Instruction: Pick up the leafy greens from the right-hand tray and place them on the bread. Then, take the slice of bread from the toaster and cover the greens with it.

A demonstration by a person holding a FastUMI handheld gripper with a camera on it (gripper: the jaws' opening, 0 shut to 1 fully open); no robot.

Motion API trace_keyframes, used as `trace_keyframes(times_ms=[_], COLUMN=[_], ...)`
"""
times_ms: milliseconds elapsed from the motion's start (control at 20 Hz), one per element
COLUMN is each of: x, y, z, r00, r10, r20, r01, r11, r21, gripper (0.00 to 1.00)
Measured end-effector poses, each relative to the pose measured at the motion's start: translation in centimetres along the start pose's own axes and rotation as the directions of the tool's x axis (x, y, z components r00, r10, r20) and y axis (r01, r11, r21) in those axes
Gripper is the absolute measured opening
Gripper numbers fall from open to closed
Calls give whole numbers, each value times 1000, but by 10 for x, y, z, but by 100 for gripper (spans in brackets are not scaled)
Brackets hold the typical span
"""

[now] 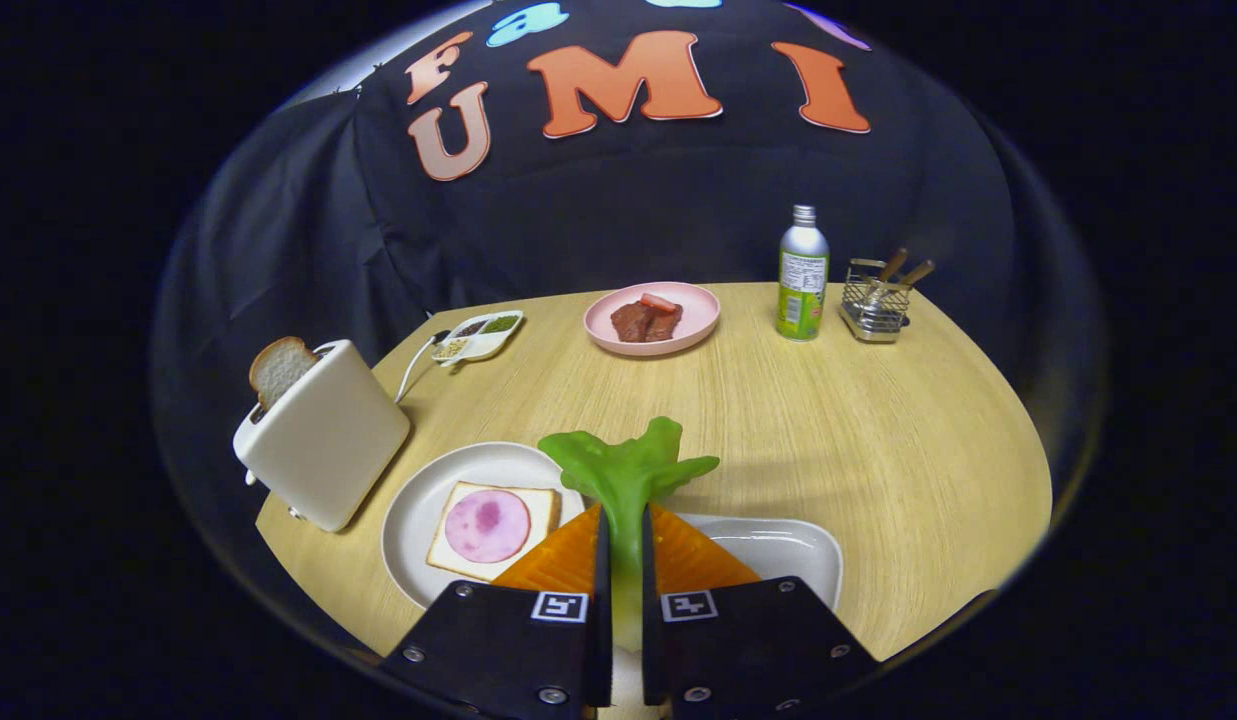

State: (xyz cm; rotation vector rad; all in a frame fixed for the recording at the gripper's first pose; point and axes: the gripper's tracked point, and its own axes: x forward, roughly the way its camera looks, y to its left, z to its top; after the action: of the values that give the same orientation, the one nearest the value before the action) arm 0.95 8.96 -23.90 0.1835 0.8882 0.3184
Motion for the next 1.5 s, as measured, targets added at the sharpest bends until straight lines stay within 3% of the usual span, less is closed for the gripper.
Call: trace_keyframes(times_ms=[500,1050,1350,1500], x=[20,47,45,43], y=[63,100,116,114], z=[-1,-22,-31,-26], r00=[993,984,973,981], r10=[113,139,175,142], r20=[-34,-108,-148,-130], r01=[-114,-147,-186,-157], r11=[993,986,981,982], r21=[-29,-71,-62,-109], gripper=[12,14,25,42])
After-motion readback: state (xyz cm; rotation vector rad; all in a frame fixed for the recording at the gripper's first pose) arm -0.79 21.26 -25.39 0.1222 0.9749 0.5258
